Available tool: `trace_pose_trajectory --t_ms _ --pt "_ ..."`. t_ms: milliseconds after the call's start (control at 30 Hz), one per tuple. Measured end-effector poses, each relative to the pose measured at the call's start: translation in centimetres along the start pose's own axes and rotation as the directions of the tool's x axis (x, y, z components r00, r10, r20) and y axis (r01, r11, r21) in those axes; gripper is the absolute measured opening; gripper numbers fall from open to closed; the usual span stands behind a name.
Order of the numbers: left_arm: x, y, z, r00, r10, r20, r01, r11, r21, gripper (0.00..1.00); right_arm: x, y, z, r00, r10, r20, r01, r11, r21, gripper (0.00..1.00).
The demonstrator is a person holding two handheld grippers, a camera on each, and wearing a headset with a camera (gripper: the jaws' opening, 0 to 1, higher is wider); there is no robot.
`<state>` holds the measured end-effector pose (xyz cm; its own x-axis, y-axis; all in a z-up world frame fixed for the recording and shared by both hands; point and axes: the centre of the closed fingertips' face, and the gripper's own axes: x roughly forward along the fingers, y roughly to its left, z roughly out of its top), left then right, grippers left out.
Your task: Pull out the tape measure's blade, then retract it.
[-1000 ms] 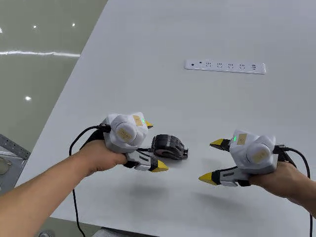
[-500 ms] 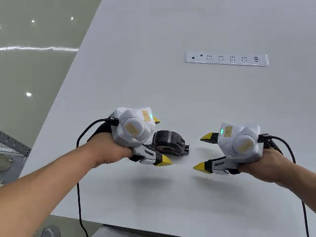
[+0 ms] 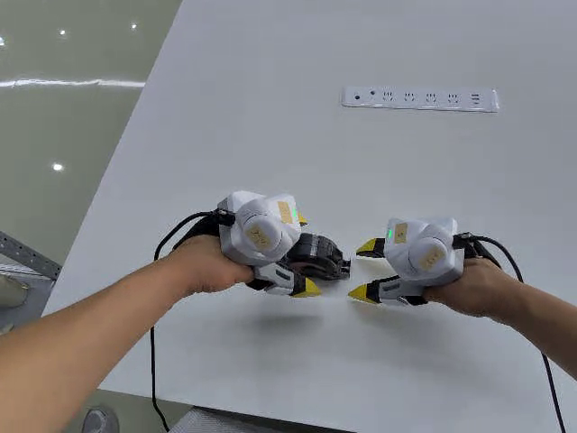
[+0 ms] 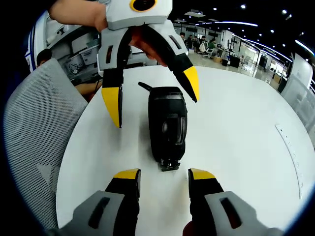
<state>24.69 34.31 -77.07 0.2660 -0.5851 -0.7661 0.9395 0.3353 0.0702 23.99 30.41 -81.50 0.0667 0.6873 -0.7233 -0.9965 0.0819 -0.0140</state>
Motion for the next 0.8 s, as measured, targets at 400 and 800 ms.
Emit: trace_pose_trajectory --t_ms 400,800 --pt "0.7 0.5 0.2 0.9998 0.005 -0.019 -0.004 0.998 0.063 0.51 0.9 -0.3 0.0 0.9999 0.015 -0.004 -0.015 1.0 -0.023 0.27" --pt "0.6 0.9 0.0 0.9995 0.004 -0.031 -0.001 0.995 0.099 0.38 1.5 -0.4 0.2 0.9996 0.029 -0.004 -0.029 0.999 -0.036 0.2"
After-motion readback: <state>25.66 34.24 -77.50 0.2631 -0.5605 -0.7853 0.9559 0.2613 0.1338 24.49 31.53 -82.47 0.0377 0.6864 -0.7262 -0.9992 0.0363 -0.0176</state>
